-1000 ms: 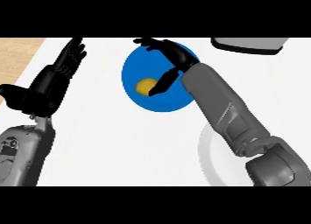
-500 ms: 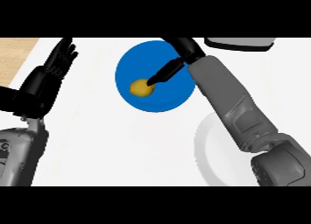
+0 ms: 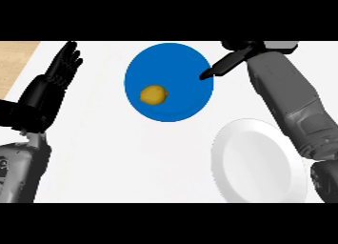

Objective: Pick the lemon from the plate and place it in the plate

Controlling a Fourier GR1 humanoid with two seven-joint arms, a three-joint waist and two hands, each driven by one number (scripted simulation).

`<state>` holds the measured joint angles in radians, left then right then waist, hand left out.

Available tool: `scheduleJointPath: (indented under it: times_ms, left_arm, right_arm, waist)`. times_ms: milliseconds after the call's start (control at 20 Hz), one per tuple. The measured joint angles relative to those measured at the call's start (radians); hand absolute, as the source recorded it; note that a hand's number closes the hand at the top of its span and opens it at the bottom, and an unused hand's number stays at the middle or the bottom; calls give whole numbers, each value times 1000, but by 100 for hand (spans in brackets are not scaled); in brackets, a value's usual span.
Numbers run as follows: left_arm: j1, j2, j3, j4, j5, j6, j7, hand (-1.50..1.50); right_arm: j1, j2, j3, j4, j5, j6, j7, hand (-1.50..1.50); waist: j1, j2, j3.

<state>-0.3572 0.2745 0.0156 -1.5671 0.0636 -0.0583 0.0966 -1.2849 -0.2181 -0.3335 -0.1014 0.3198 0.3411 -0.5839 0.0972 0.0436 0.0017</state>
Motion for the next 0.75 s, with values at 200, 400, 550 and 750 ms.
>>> scheduleJointPath:
  times_ms: [200,400,550,750]
  left_arm:
    - [-2,-1,-3,-18,2,-2,12,0]
    - [-9,-6,-8,-23,-3,2,15,0]
    - [-18,-5,-5,-28,-1,2,23,0]
    - [-26,-7,-7,-27,1,-2,25,0]
  right_arm:
    - [31,-72,6,-7,9,60,-40,-150]
    - [43,-136,11,-12,17,102,-56,-150]
    - [52,-167,16,-15,25,117,-60,-150]
    - [81,-198,27,-27,38,114,-82,-150]
  waist:
    - [9,5,1]
    - [15,10,2]
    - [20,12,2]
    - [23,16,3]
